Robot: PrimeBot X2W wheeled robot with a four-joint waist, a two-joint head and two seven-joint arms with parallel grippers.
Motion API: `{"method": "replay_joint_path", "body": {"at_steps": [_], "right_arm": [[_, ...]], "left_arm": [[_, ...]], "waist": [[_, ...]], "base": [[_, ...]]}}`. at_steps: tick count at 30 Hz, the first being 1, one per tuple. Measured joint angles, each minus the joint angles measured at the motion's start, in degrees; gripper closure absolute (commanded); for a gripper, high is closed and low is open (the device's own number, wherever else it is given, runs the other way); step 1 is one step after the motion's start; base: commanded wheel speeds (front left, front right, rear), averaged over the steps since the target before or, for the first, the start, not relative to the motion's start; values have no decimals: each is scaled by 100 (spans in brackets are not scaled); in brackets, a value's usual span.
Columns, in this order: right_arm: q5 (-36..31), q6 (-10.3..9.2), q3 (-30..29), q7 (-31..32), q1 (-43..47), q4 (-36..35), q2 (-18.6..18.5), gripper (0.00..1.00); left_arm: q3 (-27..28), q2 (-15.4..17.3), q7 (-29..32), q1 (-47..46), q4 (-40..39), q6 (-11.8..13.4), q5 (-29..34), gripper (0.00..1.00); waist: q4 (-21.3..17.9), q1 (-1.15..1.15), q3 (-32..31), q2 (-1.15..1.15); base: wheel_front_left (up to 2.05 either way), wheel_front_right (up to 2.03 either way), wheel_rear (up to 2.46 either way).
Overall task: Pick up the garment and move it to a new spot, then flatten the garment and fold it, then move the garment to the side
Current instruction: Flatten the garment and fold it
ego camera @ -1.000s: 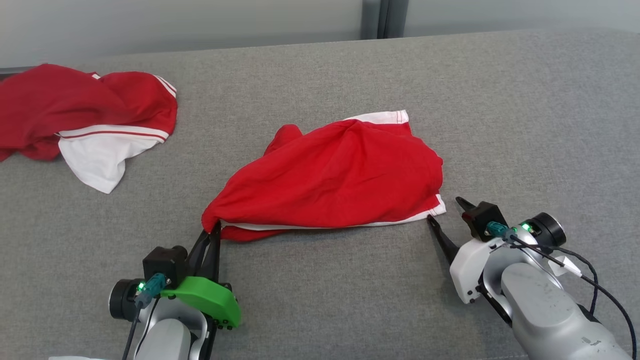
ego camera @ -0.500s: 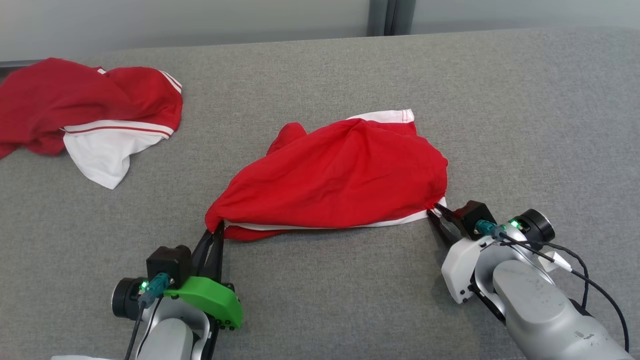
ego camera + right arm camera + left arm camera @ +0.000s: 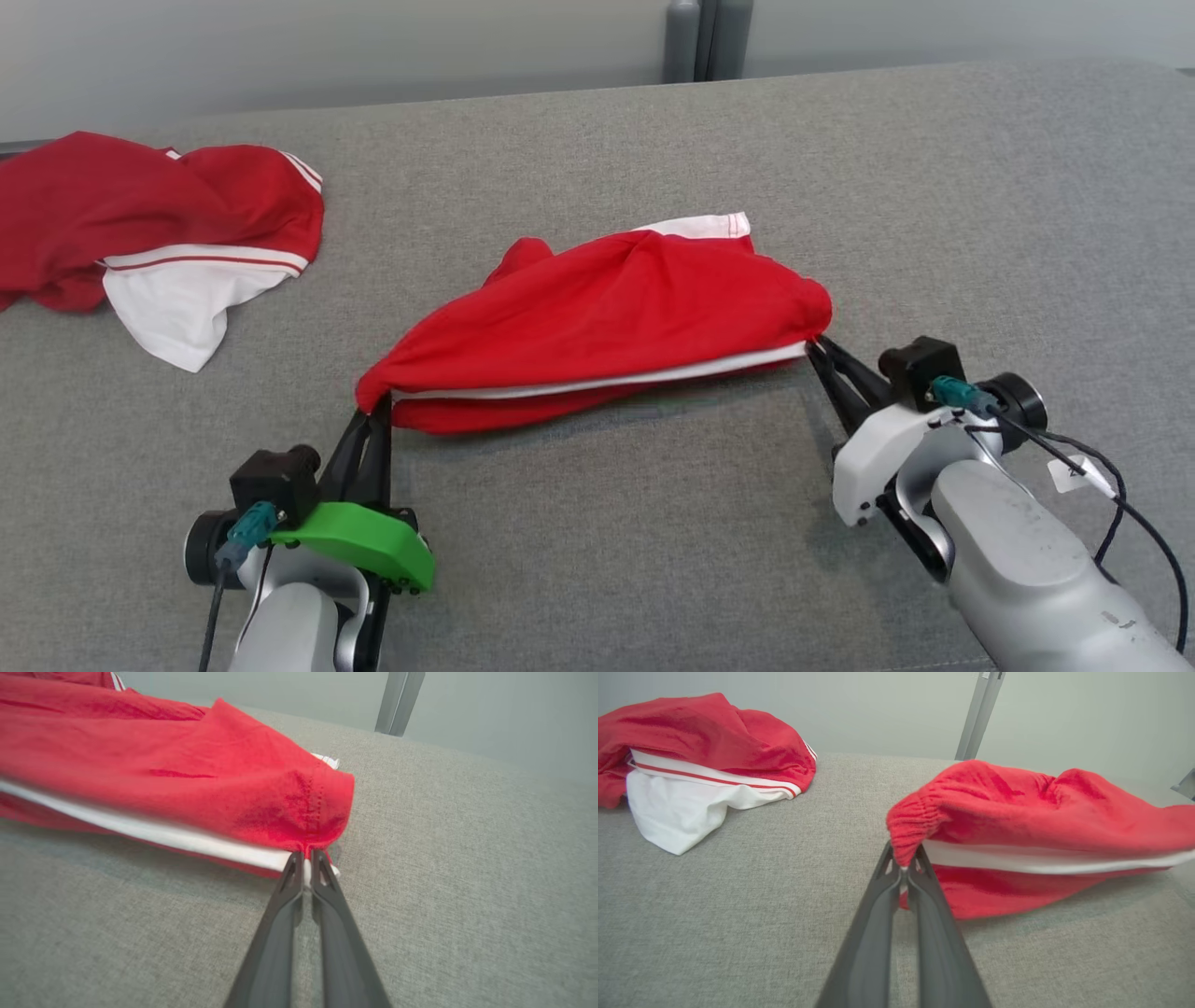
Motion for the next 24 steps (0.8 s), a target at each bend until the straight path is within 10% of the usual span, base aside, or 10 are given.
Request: {"method": "replay_joint_path", "body": {"at_steps": [24], "right_arm": [[135, 0, -1555, 2, 1036, -5035, -717, 100]], "left_arm": [[-200, 218, 300, -416, -2850, -69, -1215, 100]], "waist": [[-353, 0, -830, 0]], "base": [[0, 0, 0]]}}
